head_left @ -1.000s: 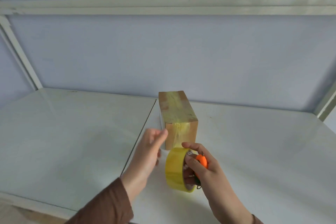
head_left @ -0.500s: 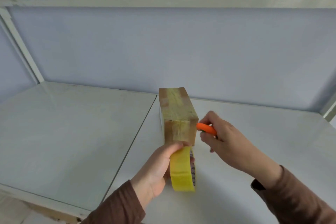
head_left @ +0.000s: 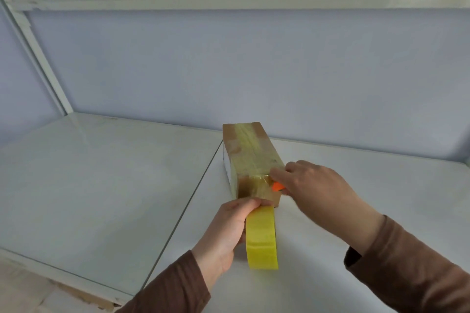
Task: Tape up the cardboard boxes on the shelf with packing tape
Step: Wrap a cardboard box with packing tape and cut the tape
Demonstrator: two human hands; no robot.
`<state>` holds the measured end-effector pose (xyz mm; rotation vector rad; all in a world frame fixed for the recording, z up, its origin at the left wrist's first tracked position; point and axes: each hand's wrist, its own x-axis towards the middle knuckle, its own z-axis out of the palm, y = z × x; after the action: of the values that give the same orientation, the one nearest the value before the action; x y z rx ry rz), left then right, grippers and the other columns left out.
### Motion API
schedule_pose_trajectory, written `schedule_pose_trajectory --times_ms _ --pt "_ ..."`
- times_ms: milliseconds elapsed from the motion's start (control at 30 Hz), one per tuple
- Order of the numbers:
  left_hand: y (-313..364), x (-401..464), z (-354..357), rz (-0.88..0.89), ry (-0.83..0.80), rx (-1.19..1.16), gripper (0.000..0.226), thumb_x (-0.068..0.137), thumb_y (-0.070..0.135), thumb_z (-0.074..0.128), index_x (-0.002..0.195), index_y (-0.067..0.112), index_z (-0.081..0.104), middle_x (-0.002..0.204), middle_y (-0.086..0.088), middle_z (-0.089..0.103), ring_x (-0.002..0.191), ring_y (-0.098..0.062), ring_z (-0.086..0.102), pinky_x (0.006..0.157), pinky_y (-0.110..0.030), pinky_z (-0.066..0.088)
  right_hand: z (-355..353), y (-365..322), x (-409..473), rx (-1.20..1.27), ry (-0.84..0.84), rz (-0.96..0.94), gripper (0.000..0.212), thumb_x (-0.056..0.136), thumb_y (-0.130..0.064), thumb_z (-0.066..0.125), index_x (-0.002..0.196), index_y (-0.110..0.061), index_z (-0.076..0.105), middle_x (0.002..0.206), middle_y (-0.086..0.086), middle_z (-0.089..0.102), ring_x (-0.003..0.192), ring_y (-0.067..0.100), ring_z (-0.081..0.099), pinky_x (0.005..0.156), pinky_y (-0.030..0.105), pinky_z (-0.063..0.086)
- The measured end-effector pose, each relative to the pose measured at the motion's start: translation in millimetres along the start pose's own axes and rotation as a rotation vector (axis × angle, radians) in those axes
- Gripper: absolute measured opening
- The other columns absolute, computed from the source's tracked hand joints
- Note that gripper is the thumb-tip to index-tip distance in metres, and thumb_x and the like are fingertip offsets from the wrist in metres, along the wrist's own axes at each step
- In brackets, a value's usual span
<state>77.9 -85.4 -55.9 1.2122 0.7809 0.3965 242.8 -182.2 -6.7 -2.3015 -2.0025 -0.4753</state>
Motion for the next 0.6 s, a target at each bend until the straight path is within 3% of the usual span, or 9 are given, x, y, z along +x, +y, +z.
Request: schedule_pose_trajectory --times_ms 100,133,233,300,433,500,600 --pt "-2 1 -2 0.027 -0.014 0.039 0.023 0.098 0.028 0.062 0.098 0.018 0.083 0.107 -0.016 0.077 0.11 -0.039 0.071 0.105 -0.058 0.047 -4 17 -6 -0.017 -0.124 0.086 0.009 0.105 -0.031 0.048 0.111 -0.038 0.045 0.094 -0.012 0.053 0.092 0.014 0.058 0.067 0.03 0.044" --pt "-2 0 -3 0.032 -0.022 0.051 0.024 0.098 0.028 0.062 0.098 0.019 0.083 0.106 -0.015 0.078 0.109 -0.037 0.071 0.105 -0.058 0.048 -7 21 -8 0.064 -0.083 0.106 0.008 0.104 -0.034 0.051 0.108 -0.037 0.045 0.092 -0.013 0.055 0.087 0.012 0.057 0.067 0.031 0.046" --pt "1 0 -4 0.035 -0.037 0.08 0.025 0.099 0.028 0.06 0.099 0.02 0.083 0.104 -0.013 0.078 0.108 -0.035 0.072 0.105 -0.056 0.05 -14 15 -10 0.47 0.249 0.08 0.011 0.1 -0.032 0.06 0.104 -0.031 0.05 0.087 -0.013 0.06 0.076 0.009 0.055 0.065 0.03 0.046" --pt "5 -1 -3 0.031 -0.047 0.118 0.025 0.099 0.026 0.059 0.098 0.017 0.083 0.101 -0.012 0.079 0.106 -0.034 0.073 0.105 -0.054 0.05 -15 -1 -5 0.62 0.281 0.065 0.012 0.101 -0.03 0.059 0.109 -0.024 0.051 0.093 -0.007 0.065 0.08 0.013 0.059 0.07 0.034 0.048" --pt "20 -5 -20 0.045 -0.184 0.346 0.022 0.094 0.021 0.064 0.094 0.013 0.084 0.092 -0.005 0.08 0.094 -0.022 0.073 0.106 -0.048 0.05 -3 -18 1 0.56 0.243 0.138 0.018 0.104 -0.034 0.053 0.111 -0.017 0.05 0.083 -0.003 0.064 0.071 0.021 0.059 0.069 0.044 0.049" --pt "30 -13 -38 0.092 -0.27 0.48 0.022 0.088 0.031 0.065 0.092 0.02 0.084 0.095 0.002 0.08 0.098 -0.016 0.071 0.106 -0.043 0.048 -5 -19 4 0.551 0.256 0.174 0.019 0.104 -0.035 0.052 0.111 -0.018 0.051 0.078 -0.006 0.063 0.066 0.018 0.056 0.068 0.043 0.049" --pt "39 -30 -67 0.299 -0.236 0.56 0.025 0.087 0.041 0.063 0.094 0.029 0.084 0.097 0.003 0.073 0.099 -0.016 0.067 0.094 -0.035 0.044 -10 -33 1 0.645 0.482 0.204 0.022 0.105 -0.036 0.052 0.117 -0.018 0.058 0.084 -0.015 0.062 0.068 0.007 0.055 0.065 0.034 0.046"
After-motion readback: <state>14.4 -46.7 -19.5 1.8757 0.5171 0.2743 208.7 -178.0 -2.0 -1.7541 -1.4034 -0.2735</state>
